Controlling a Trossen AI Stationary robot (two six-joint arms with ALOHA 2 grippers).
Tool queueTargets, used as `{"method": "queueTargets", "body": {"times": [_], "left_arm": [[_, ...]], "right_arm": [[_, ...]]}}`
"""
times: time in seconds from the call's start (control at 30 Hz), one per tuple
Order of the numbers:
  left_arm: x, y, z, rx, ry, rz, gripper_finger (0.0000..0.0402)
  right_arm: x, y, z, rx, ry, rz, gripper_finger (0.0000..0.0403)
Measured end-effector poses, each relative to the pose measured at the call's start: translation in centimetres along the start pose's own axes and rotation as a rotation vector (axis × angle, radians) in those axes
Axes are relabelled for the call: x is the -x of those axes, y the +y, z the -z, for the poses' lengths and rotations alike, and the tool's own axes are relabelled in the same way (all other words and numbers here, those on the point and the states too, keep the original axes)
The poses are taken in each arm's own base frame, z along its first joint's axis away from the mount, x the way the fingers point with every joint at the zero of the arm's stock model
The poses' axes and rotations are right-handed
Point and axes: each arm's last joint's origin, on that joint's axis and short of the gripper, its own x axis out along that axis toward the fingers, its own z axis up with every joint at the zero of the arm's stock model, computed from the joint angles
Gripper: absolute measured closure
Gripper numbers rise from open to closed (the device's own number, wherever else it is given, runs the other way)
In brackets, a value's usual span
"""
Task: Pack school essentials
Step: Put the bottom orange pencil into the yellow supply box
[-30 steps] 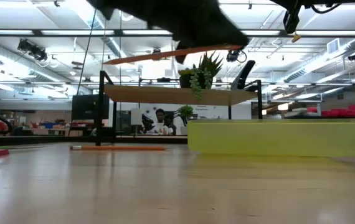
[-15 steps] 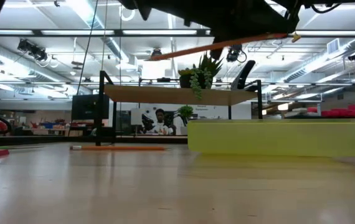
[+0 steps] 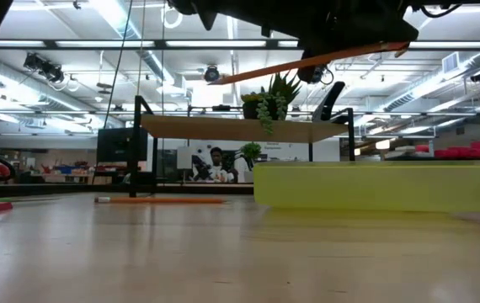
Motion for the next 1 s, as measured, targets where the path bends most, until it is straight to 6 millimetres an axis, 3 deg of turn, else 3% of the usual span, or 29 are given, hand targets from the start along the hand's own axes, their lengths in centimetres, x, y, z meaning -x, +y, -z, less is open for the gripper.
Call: {"method": "queueTargets", "body": {"times": [0.37, 0.73, 1.0], "left_arm": [[0.0, -0.1, -0.1, -0.026, -0.014, 0.01, 0.0365], [-0.1, 0.5, -0.4, -0.096, -0.034, 0.001, 0.0363], [-0.1, 0.7, -0.9, -0.096, -0.069, 0.038, 0.0365]], "right_arm": [[0.0, 0.0, 0.0, 0.007, 0.003, -0.002, 0.038], [1.1, 1.7, -3.8, 0.173, 0.045, 0.045, 0.038], [1.2, 1.7, -3.8, 0.176, 0.062, 0.055, 0.038]]}}
